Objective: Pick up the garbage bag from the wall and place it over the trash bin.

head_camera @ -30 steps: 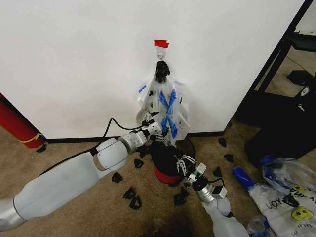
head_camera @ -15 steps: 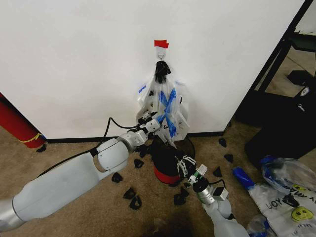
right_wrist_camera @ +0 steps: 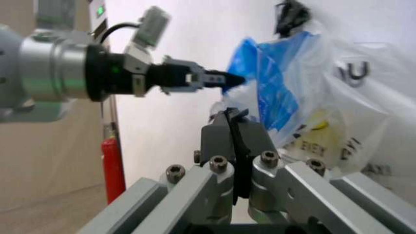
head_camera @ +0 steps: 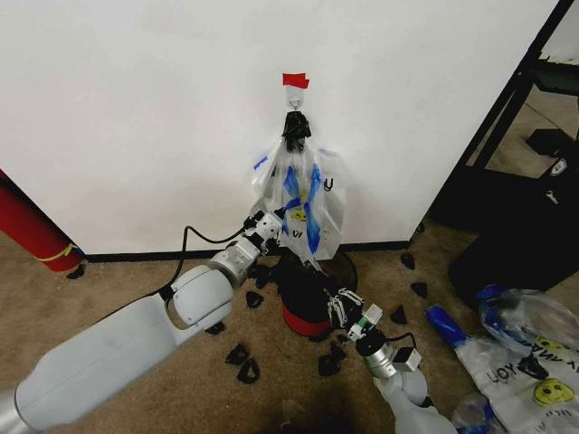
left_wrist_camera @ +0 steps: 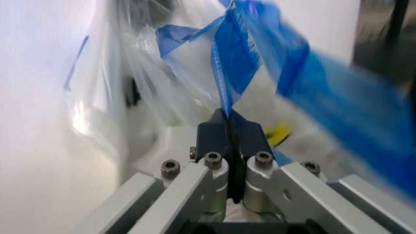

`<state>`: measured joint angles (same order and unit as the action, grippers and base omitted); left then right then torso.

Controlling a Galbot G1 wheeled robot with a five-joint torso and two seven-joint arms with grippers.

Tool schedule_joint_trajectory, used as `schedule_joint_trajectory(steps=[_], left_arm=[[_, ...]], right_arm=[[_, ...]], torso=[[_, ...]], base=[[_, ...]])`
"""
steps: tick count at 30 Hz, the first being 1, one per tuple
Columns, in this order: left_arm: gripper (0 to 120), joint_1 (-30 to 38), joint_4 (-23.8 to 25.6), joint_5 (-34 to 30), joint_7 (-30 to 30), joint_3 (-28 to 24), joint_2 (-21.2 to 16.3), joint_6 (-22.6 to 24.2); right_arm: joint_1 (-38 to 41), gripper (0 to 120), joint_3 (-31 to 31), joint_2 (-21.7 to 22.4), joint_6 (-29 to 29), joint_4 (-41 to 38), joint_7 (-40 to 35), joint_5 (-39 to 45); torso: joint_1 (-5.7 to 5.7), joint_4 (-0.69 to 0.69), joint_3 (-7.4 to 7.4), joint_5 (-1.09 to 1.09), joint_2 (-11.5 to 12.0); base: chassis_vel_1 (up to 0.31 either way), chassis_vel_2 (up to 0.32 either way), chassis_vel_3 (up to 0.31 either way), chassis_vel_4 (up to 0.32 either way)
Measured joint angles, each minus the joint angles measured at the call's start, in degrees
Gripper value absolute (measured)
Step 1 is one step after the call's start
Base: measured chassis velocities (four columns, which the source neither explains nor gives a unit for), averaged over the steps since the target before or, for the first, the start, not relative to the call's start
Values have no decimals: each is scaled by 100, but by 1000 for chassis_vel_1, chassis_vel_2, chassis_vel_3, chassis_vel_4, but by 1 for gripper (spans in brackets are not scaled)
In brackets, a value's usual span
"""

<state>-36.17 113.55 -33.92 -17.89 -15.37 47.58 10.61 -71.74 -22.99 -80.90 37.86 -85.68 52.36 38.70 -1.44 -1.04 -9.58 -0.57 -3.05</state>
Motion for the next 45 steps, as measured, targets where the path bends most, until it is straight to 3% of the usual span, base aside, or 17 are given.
schedule_joint_trajectory(steps=[7, 17, 23, 26, 30, 34, 37, 40, 41, 42, 43, 45], left_arm=[[0, -684, -191, -1251, 670, 628, 464, -1184], [0, -1077, -316, -1450, 1030, 1032, 998, -1676], [0, -1127, -346, -1288, 1103, 1012, 1040, -1679], [0, -1132, -352, -1268, 1113, 1007, 1048, -1679], [0, -1138, -410, -1174, 1141, 991, 1112, -1679], [0, -1134, -433, -1162, 1144, 988, 1130, -1679], [0, -1103, -491, -1151, 1149, 979, 1163, -1679], [0, -1079, -509, -1149, 1151, 962, 1168, -1679], [0, -1070, -510, -1149, 1153, 950, 1167, -1679], [0, -1070, -510, -1149, 1155, 946, 1164, -1679], [0, -1075, -508, -1146, 1157, 930, 1152, -1679], [0, -1090, -507, -1126, 1163, 900, 1173, -1679]], right_arm=[[-128, 0, 38, 69, 51, 12, -104, 465], [-374, 1, -70, 183, 126, -249, -116, 375], [-600, 25, -119, 361, 229, -696, 30, 270], [-629, 28, -127, 386, 231, -760, 102, 304], [-859, 51, -215, 509, 170, -1277, 602, 819], [-931, 58, -261, 528, 136, -1443, 703, 969], [-1053, 76, -422, 537, 114, -1823, 808, 1096], [-1051, 83, -454, 549, 153, -1960, 440, 928], [-990, 87, -436, 552, 209, -2020, -290, 523], [-948, 89, -424, 551, 227, -2020, -561, 366], [-753, 94, -371, 546, 294, -1959, -1529, -279], [-388, 99, -318, 601, 255, -1741, -2736, -1513]], torso=[[0, 0, 0, 0, 0], [0, 0, 0, 1, 0], [0, 0, 0, 1, 0], [0, 0, 0, 0, 0], [0, 0, 0, 0, 0], [0, 0, 0, 0, 0], [0, 0, 0, 0, 0], [0, -1, 0, 0, 0], [0, -1, 0, 0, 0], [0, -1, 0, 0, 0], [0, 0, -1, 0, 0], [0, 1, -1, 1, 0]], base=[[0, 0, 0, 0], [0, 0, 0, 0], [0, 0, 0, 0], [0, 0, 0, 0], [0, 0, 0, 0], [0, 0, 0, 0], [0, 0, 0, 0], [0, 0, 0, 0], [0, 0, 0, 0], [0, 0, 0, 0], [0, 0, 0, 0], [0, 0, 0, 0]])
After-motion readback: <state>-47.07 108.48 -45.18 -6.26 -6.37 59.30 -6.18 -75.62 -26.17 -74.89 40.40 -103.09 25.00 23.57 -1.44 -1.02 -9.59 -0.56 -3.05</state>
